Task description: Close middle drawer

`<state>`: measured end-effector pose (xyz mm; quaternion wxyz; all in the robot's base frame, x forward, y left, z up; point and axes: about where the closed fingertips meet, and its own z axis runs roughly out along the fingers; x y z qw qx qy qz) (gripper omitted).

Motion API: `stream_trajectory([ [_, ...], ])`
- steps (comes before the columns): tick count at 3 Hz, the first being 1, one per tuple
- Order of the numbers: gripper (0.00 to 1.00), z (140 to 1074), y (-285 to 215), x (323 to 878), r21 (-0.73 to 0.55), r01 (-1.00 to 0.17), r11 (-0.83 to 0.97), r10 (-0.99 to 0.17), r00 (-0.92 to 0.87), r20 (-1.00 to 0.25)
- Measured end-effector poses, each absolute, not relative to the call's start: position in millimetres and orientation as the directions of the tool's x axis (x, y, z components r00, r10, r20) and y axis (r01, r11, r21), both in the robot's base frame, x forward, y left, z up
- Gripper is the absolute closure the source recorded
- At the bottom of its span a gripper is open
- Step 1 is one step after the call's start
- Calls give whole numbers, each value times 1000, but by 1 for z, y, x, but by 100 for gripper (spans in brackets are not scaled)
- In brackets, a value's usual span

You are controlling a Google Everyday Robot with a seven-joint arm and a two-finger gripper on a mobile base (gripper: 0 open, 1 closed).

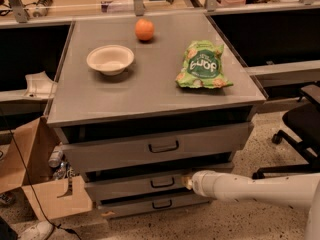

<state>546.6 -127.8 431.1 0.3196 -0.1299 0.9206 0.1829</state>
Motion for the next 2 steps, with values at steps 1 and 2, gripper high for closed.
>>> stream_trajectory([
  [1, 97, 432, -126, 546, 257, -359, 897, -123, -761, -636],
  [2, 74, 432, -126, 546, 257, -359, 897, -123, -761, -636],
])
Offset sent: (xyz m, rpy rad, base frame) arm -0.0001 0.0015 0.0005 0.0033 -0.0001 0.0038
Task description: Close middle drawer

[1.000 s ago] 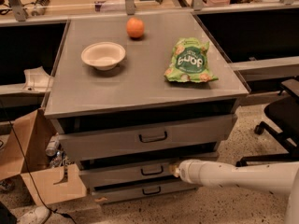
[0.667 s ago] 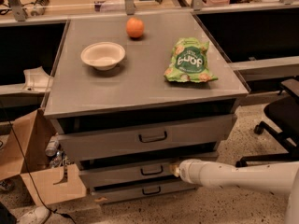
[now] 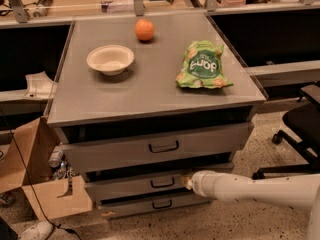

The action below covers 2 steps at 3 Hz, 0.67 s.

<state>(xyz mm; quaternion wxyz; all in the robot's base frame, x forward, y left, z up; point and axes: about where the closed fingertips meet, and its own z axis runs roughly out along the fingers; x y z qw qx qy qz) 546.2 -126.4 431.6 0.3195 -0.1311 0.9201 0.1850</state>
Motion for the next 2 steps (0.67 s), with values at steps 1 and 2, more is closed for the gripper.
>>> stream_trajectory([
  [1, 43, 432, -126, 546, 257, -359, 897, -123, -761, -636],
  [2, 20, 432, -126, 546, 257, -360, 897, -123, -761, -636],
])
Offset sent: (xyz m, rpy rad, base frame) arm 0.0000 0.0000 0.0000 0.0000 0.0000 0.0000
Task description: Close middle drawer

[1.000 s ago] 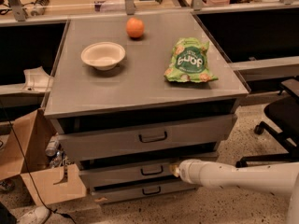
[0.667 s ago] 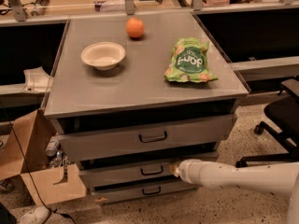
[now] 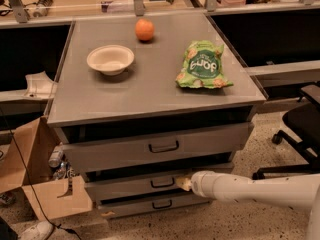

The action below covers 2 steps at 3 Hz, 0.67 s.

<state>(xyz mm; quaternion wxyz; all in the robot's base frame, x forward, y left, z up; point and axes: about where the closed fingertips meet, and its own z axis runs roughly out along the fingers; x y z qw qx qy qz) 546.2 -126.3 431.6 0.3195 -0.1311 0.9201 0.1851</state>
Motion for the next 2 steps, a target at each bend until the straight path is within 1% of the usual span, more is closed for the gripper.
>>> stream_trajectory([
  [1, 0, 432, -126, 546, 257, -360, 897, -123, -762, -636],
  [2, 0, 432, -126, 546, 257, -360, 897, -123, -762, -636],
])
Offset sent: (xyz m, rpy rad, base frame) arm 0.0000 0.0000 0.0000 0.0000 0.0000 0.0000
